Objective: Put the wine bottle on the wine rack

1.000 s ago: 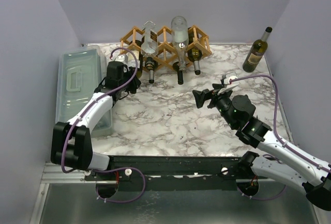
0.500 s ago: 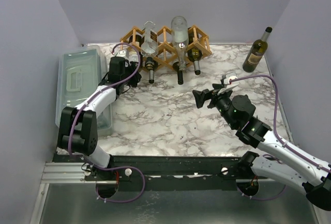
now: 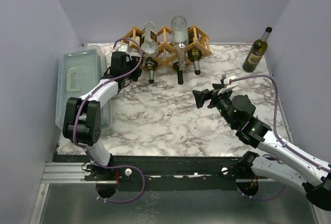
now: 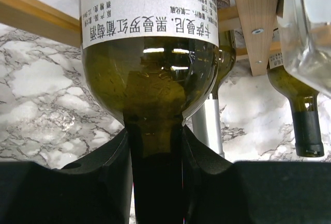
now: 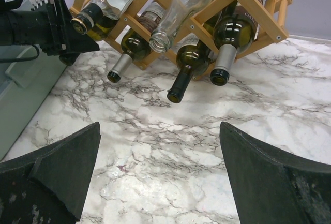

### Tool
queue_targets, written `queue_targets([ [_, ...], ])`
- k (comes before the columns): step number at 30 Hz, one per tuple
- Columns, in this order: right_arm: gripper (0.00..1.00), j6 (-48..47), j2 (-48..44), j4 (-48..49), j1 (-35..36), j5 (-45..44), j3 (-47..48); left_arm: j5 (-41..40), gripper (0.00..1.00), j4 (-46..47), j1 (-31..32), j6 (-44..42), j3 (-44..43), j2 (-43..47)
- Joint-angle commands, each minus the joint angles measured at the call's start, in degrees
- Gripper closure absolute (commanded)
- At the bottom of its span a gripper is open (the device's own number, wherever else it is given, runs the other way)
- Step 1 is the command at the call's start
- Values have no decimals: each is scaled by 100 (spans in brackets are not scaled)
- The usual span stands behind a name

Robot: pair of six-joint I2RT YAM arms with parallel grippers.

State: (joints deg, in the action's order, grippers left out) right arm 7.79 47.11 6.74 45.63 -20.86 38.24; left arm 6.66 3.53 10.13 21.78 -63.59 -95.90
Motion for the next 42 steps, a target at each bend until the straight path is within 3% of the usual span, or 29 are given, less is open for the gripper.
queue_targets([
  [1, 0, -77, -92, 33, -26, -102, -80, -9, 100, 917, -97, -289, -450, -51],
  [7, 0, -69, -163, 3, -27, -106, -87, 155, 99, 538, -250, -191, -469, -144],
  [12, 0, -30, -79, -121, -27, -47, 24, 70, 59, 279, -328, -61, -350, -62],
  [22, 0, 114, 49, -634, -23, 67, 419, -18, 36, -144, -325, -93, -278, 383],
  [24, 0, 177, 49, -664, -27, 65, 464, -106, 28, -342, -322, -99, -322, 509],
  [26, 0, 239, 49, -859, -27, 69, 513, -277, 13, -733, -291, -181, -398, 669],
  [29, 0, 288, 104, -980, -25, 93, 626, -883, 2, -1083, -150, -512, -528, 971],
  [38, 0, 237, 806, -1582, -32, -665, 1345, -1979, 1, -1293, 16, -1001, -561, 1932],
  [42, 0, 171, 1240, -1624, -336, -801, 1776, -1853, 1, -1254, 72, -972, -541, 2125],
])
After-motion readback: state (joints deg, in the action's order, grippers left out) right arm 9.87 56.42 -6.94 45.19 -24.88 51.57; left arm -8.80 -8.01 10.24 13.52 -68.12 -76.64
